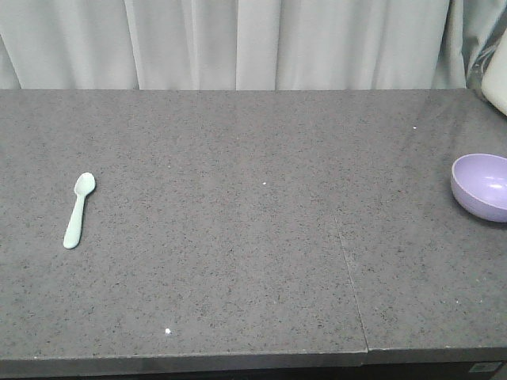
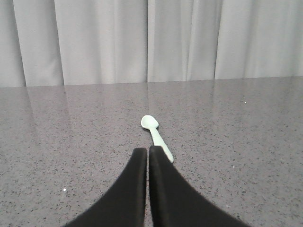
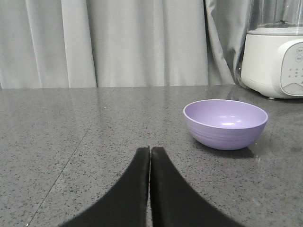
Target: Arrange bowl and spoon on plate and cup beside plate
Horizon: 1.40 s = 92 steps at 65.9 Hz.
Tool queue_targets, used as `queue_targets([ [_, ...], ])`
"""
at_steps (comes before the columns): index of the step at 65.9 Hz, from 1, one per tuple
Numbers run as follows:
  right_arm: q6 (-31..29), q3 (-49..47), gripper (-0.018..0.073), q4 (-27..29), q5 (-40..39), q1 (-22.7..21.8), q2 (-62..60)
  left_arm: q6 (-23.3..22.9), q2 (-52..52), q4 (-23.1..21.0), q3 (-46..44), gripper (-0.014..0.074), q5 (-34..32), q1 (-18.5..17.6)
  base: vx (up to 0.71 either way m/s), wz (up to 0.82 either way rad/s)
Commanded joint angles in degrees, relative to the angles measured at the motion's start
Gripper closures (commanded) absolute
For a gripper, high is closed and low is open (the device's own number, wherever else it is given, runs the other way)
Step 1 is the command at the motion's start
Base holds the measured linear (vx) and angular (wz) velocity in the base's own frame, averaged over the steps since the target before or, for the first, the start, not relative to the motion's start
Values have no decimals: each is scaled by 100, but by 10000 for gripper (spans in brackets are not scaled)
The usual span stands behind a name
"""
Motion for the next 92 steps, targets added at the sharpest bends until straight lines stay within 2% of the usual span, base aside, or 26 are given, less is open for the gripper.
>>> queue_targets([
  [1, -21, 83, 564, -32, -450, 5, -72, -37, 104, -12, 170, 602, -521, -4, 0, 0],
  [7, -21, 76, 564, -32, -564, 5, -72, -45, 104, -163, 144, 602, -558, -4, 0, 0],
  [17, 5, 76, 564, 54, -847, 5, -72, -187, 104, -778, 130, 602, -954, -4, 0, 0],
  [26, 324, 76, 564, 646, -1290, 5, -72, -187, 104, -811, 130, 602, -1329, -4, 0, 0],
  [35, 332, 76, 564, 1445, -1389, 5, -72, -192, 104, -884, 130, 602, -1601, -4, 0, 0],
  [39, 327, 76, 564, 1772, -1381, 5, -72, -204, 104, -1110, 130, 602, -1735, -4, 0, 0],
  [44, 308, 76, 564, 2100, -1381, 5, -72, -506, 104, -1572, 130, 602, -1975, -4, 0, 0],
  [51, 282, 76, 564, 2128, -1406, 5, -72, -890, 104, -2001, 130, 602, -2359, -4, 0, 0],
  [68, 282, 76, 564, 2299, -1409, 5, -72, -969, 104, -2003, 130, 602, -3029, -4, 0, 0],
  [75, 282, 76, 564, 2300, -1414, 5, -72, -1309, 104, -2003, 130, 602, -3085, -4, 0, 0],
  [84, 282, 73, 564, 2294, -1408, 5, -72, -1980, 104, -2003, 130, 602, -3085, -4, 0, 0],
  [92, 282, 73, 564, 2294, -1408, 5, -72, -2031, 104, -2003, 130, 602, -3139, -4, 0, 0],
])
